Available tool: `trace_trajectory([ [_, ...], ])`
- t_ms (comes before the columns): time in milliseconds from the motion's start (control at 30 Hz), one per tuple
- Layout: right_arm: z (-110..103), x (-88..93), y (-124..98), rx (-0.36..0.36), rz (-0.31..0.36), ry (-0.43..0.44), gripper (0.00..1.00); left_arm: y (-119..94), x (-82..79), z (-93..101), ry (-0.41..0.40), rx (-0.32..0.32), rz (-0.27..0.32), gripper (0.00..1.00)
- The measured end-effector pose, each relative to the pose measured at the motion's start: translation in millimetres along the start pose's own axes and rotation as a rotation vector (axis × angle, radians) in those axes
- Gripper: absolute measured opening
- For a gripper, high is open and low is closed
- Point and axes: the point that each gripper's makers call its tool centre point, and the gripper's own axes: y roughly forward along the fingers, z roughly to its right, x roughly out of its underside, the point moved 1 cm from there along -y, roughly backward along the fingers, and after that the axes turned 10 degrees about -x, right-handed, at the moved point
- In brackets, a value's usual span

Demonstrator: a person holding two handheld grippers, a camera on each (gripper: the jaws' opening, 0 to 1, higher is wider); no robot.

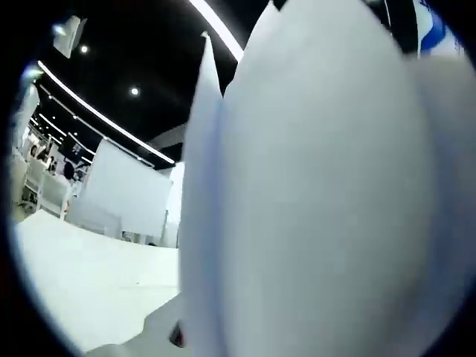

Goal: Organize the stack of printing papers by aligning and flattening the scattered papers on the table

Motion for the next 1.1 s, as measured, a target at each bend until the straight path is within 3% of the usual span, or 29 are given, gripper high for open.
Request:
trace_trajectory([
  [200,-11,17.2,12,-0.054,-0.086,-0.019,0.68,14,1.9,29.7,0.021,0.107,-0.073,0.06],
  [233,-12,19.0,13,-0.063,-0.091,-0.021,0.68,16,1.8,33.3,-0.006,0.126,-0.082,0.06],
  [333,-18,25.7,19,-0.100,-0.105,-0.010,0.68,23,1.3,42.1,0.012,0.156,-0.092,0.06],
  [533,-21,28.4,21,-0.121,-0.109,-0.018,0.68,29,4.2,60.7,-0.010,0.243,-0.138,0.06],
  [900,-31,24.2,17,-0.194,-0.080,0.001,0.63,40,15.8,79.5,-0.019,0.342,-0.186,0.06],
  [1000,-32,26.3,14,-0.211,-0.086,0.006,0.51,41,16.7,80.4,-0.026,0.351,-0.190,0.06],
  [1100,-29,34.2,12,-0.213,-0.136,-0.074,0.27,44,17.4,77.1,-0.020,0.335,-0.189,0.06],
])
